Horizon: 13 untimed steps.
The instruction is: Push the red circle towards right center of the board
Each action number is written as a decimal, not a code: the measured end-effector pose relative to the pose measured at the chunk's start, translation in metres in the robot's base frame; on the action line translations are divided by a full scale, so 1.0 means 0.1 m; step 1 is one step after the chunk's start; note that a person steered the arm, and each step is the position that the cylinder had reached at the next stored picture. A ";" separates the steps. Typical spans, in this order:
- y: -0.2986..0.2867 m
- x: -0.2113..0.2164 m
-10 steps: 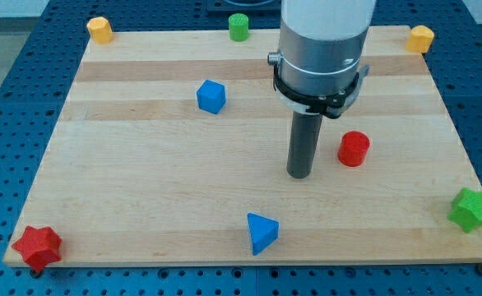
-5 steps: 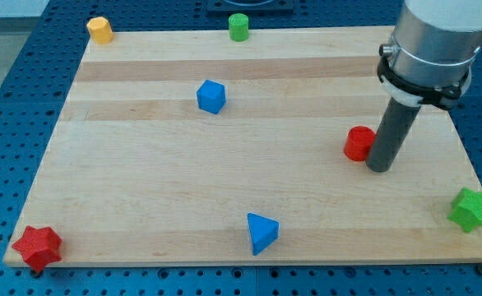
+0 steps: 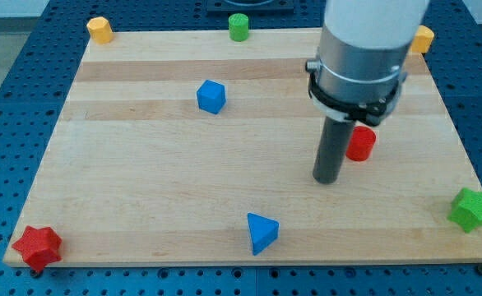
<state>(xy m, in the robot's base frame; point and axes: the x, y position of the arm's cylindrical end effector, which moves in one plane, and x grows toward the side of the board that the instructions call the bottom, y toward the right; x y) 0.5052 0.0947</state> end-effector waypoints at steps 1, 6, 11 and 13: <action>0.02 -0.19; 0.69 -0.29; 0.87 -0.36; 0.81 -0.53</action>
